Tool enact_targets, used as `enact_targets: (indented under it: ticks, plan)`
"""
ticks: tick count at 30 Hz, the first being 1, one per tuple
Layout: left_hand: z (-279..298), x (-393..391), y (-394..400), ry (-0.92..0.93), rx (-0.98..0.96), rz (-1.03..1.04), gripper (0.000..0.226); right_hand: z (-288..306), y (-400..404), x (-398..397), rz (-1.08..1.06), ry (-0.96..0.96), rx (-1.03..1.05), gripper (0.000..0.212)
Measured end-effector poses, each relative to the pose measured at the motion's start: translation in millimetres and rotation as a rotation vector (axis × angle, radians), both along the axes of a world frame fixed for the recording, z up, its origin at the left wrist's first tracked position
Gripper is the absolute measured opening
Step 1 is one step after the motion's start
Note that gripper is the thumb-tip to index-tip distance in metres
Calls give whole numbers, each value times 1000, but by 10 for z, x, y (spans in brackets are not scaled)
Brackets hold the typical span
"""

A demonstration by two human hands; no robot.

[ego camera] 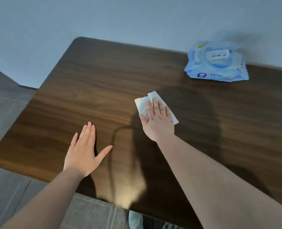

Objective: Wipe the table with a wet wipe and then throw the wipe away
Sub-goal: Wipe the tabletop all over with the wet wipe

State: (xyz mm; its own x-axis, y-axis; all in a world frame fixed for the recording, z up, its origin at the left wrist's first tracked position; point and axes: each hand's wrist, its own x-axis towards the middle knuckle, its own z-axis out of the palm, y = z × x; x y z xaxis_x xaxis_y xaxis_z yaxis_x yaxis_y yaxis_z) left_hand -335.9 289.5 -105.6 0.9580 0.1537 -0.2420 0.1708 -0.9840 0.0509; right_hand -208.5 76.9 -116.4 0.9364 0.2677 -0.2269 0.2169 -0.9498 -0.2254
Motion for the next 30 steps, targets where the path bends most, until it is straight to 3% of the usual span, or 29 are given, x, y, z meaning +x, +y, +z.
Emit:
enact_targets:
  ticks: [7, 15, 23, 27, 30]
  plan:
    - [-16, -432, 619, -21, 38, 290, 113, -53, 1646, -122, 253, -6, 60, 61]
    - [-8, -422, 681, -6, -37, 326, 130, -93, 2634, -291, 326, -95, 119, 61]
    - [-60, -421, 676, 0, -3, 304, 120, -116, 2333, -421, 348, -31, 115, 62]
    - [-20, -415, 676, 14, 9, 283, 117, -85, 1707, -518, 255, 20, 80, 63]
    - [52, -418, 590, -1, 38, 144, 104, -71, 964, -569, 98, 14, 10, 62]
